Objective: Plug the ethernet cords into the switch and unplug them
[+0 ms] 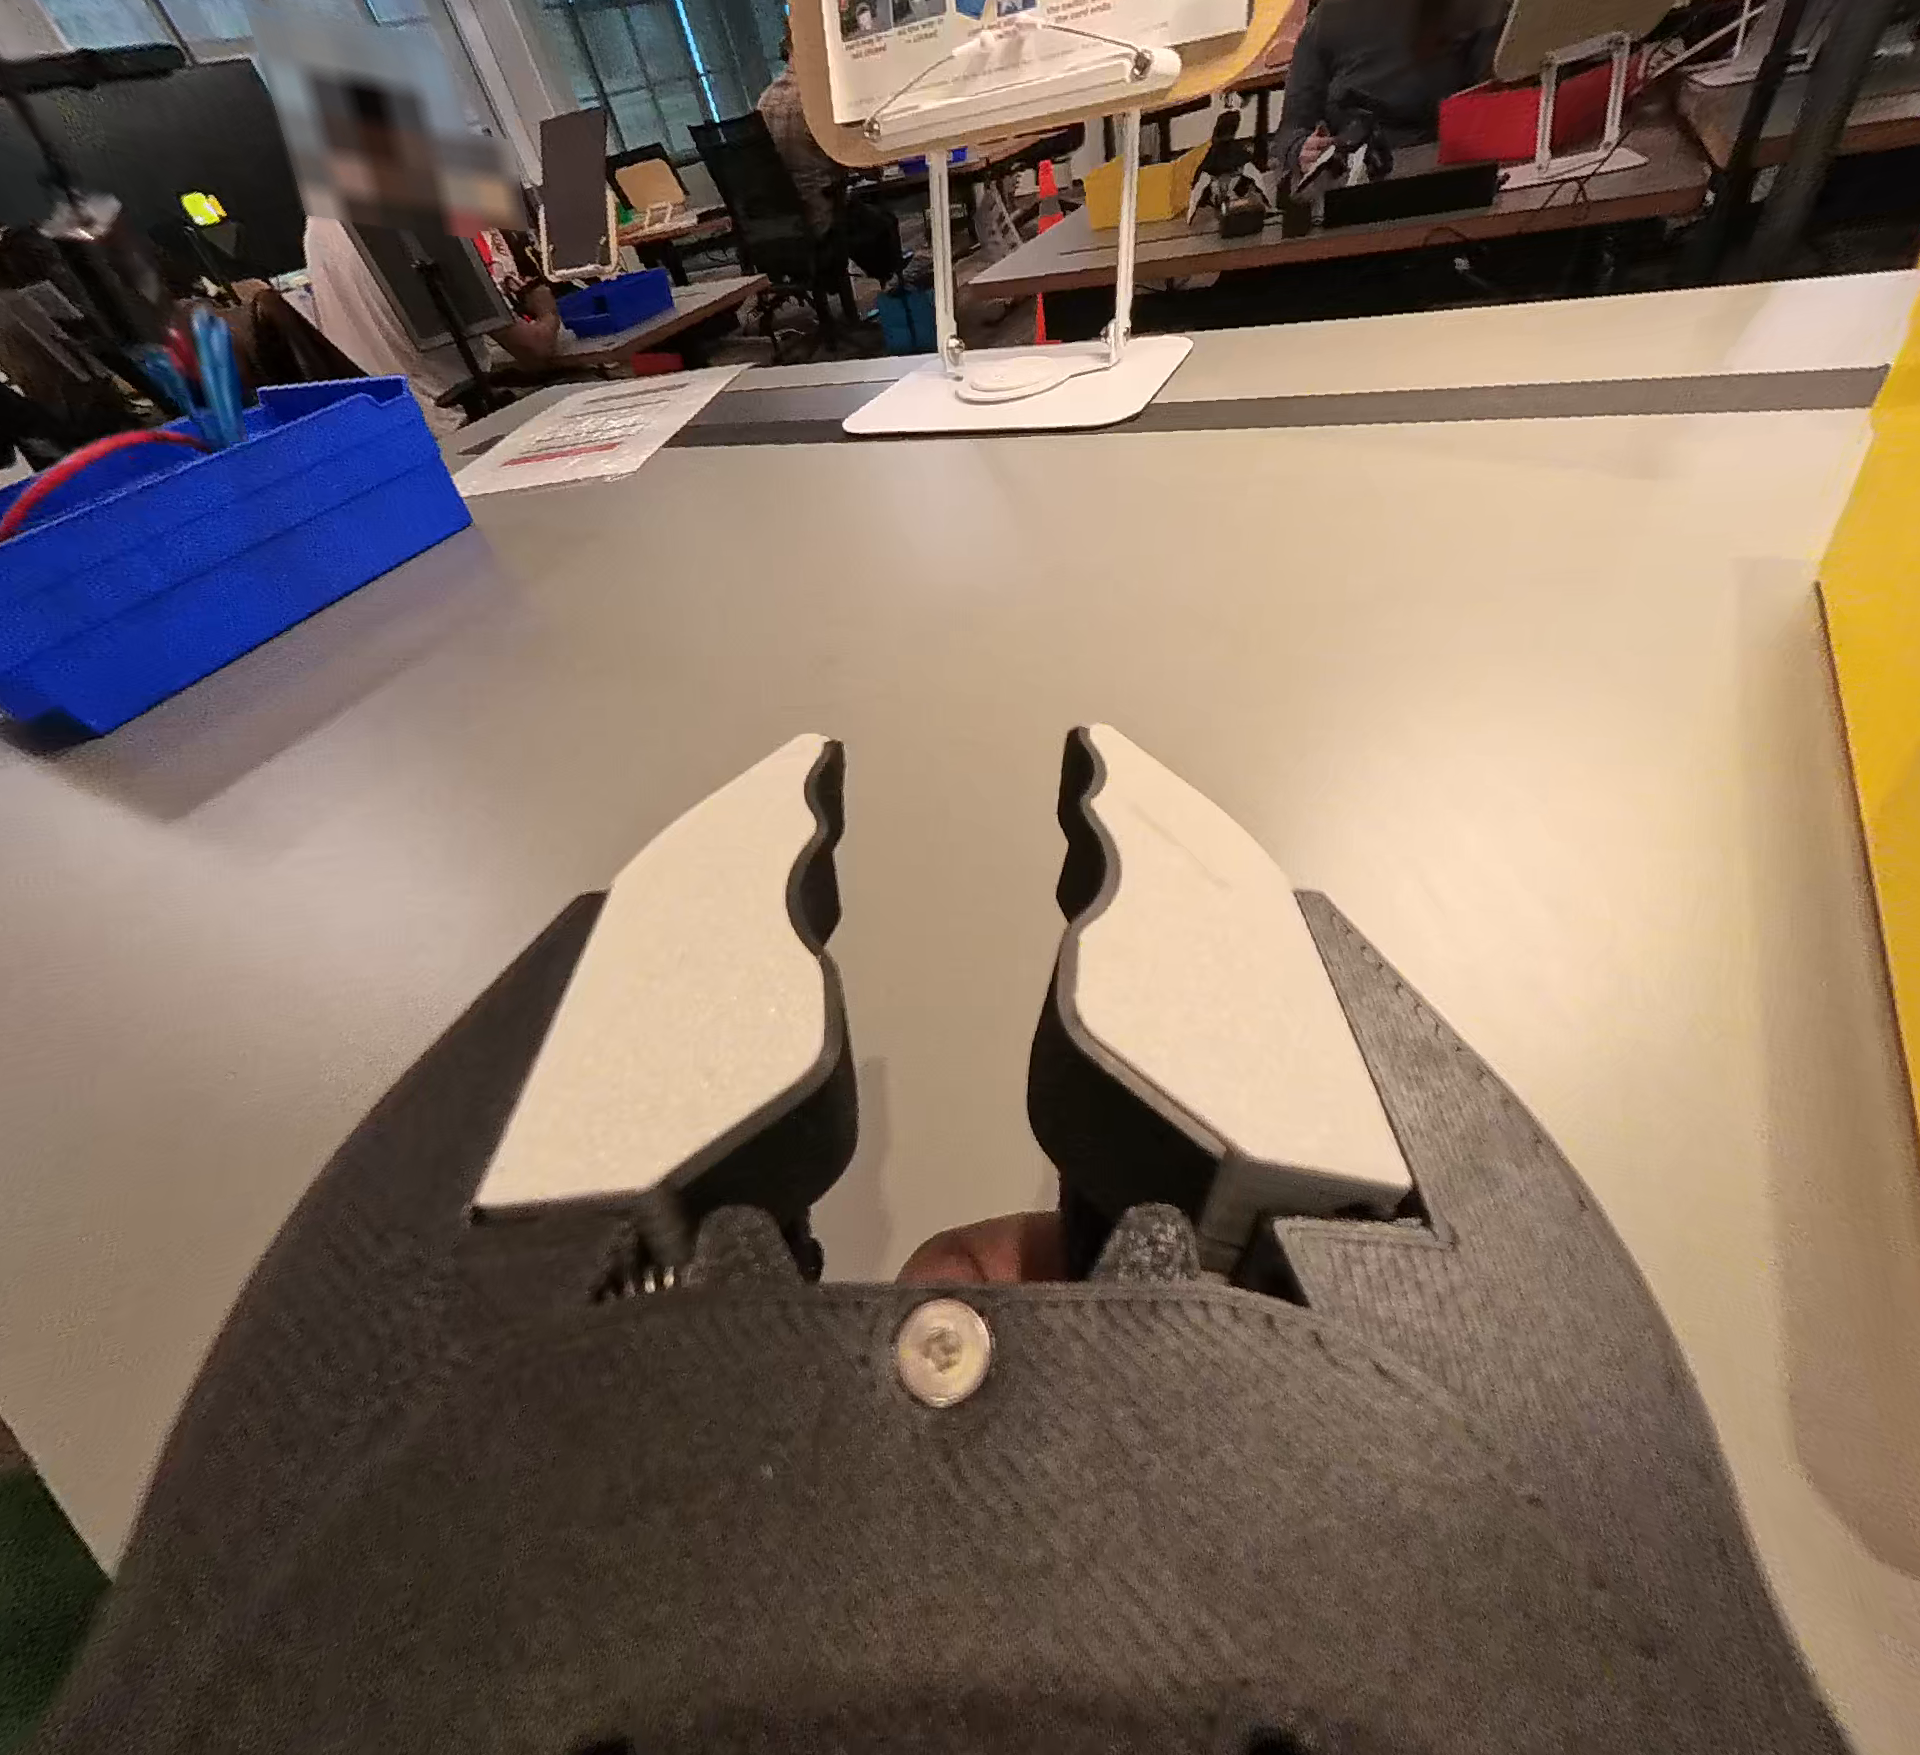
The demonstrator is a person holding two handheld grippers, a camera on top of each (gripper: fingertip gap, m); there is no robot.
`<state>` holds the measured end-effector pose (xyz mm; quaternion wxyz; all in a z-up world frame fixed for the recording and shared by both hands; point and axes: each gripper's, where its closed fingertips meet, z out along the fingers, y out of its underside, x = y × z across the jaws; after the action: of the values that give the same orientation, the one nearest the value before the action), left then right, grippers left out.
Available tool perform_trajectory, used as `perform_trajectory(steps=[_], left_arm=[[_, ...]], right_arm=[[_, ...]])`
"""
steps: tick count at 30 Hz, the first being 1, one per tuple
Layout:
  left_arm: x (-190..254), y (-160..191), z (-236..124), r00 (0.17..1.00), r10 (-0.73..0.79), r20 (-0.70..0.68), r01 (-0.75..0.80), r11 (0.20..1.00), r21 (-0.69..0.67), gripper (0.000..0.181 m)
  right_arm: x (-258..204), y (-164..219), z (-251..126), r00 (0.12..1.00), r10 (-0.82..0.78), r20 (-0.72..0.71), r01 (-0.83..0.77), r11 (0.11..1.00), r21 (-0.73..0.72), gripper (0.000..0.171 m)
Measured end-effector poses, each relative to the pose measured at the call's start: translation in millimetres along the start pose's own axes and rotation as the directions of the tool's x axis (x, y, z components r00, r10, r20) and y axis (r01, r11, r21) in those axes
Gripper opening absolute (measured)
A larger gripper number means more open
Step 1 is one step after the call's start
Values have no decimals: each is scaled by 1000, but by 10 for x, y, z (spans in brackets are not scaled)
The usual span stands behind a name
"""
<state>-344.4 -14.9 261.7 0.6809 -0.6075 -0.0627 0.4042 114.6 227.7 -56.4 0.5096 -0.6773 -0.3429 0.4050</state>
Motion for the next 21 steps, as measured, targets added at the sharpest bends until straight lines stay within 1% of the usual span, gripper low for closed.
perform_trajectory(steps=[4, 7, 9, 11, 14, 16, 19, 21], left_arm=[[13, -604, -97, 1000, 8, 22, -11, 994, 111, 9], [125, -1044, -153, 1000, -1, -15, 4, 984, 179, 9], [283, -1262, -186, 998, 1, -62, 12, 978, 209, 9], [471, -1356, -187, 996, 22, -87, -4, 978, 207, 9], [822, -1231, -99, 990, 37, -139, -17, 990, 140, 8], [1082, -995, 10, 983, 32, -180, -20, 997, 71, 5], [1409, -722, 129, 977, 15, -211, 1, 997, 78, 1], [1646, -499, 211, 964, -26, -264, 35, 999, 28, 0]], right_arm=[[50, 15, -5, 1000, 11, -9, -11, 1000, 0, 40], [57, 18, -6, 1000, 21, -4, -21, 1000, 1, 40], [67, 15, -13, 1000, 28, -2, -28, 1000, 4, 40], [76, 12, -20, 999, 36, 0, -36, 999, 7, 40], [76, 13, -26, 999, 39, 1, -39, 999, 6, 40], [52, 19, -26, 999, 38, 6, -38, 999, 4, 40], [0, 31, -15, 999, 42, 19, -42, 999, 0, 40], [-32, 37, 0, 999, 44, 25, -44, 999, -2, 40]])
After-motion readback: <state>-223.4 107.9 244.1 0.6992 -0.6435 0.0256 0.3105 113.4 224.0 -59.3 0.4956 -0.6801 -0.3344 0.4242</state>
